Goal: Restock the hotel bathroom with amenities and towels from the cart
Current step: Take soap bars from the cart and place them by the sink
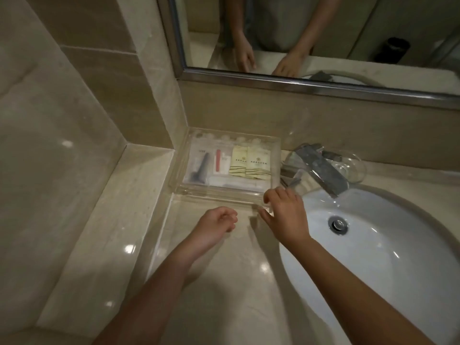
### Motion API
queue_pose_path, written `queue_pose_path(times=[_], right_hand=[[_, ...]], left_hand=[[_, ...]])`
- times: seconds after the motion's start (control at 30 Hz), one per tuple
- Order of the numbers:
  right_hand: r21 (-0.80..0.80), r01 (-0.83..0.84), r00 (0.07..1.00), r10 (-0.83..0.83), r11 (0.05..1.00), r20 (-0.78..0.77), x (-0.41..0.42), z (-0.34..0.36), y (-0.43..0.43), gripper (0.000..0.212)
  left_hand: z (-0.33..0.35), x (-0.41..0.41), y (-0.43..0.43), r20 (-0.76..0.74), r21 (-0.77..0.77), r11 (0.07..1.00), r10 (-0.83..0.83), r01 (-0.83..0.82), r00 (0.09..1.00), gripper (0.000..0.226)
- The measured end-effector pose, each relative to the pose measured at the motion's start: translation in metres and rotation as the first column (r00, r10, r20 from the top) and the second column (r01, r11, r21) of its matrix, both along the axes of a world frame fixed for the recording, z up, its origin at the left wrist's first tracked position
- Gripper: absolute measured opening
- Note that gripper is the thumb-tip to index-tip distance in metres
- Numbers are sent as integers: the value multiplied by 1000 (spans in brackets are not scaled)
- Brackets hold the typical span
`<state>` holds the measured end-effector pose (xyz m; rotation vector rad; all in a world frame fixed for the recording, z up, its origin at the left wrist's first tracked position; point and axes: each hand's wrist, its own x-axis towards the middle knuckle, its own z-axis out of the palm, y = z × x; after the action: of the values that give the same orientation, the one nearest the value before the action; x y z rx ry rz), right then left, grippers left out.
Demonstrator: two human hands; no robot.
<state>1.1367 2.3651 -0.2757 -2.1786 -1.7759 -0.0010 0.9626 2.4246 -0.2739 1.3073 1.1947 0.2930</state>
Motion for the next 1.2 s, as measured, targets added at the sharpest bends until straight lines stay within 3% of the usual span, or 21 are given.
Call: queue_pose_path(times=[0.1, 0.2, 0.33, 0.5, 0.67, 0.83, 0.97, 1.1, 1.2], right_hand=[[-112, 25, 983, -45, 993, -178, 13, 15, -36, 15], [-198, 102, 955, -152, 975, -255, 27, 29, -82, 15], [-276, 226, 902, -308, 934, -304, 50, 44, -159, 12], [-297, 411, 792, -499, 862, -351, 74, 60, -271, 11], [-270, 585, 646, -641, 765, -414, 86, 79, -401, 3], [-219, 721, 518, -722, 657, -459, 76, 103, -521, 13], [-184, 833, 385, -786, 522, -483, 50, 117, -628, 22], [-180, 922, 220, -848, 342, -482, 6, 129, -722, 6], [-165, 969, 77, -864, 182, -498, -32, 128, -781, 6]], left_hand=[[14, 19, -17, -146, 182, 941, -262, 287, 954, 14], [32, 41, -42, -248, 242, 828, -451, 506, 857, 19], [53, 78, -88, -343, 272, 610, -661, 744, 667, 27], [82, 134, -159, -396, 308, 344, -801, 887, 448, 30], [122, 183, -262, -430, 349, 113, -863, 930, 266, 32], [148, 206, -374, -446, 406, -113, -891, 907, 89, 34], [156, 217, -478, -466, 470, -316, -882, 824, -72, 30], [157, 220, -578, -446, 492, -465, -861, 736, -246, 30], [158, 215, -644, -437, 513, -569, -817, 642, -375, 30]])
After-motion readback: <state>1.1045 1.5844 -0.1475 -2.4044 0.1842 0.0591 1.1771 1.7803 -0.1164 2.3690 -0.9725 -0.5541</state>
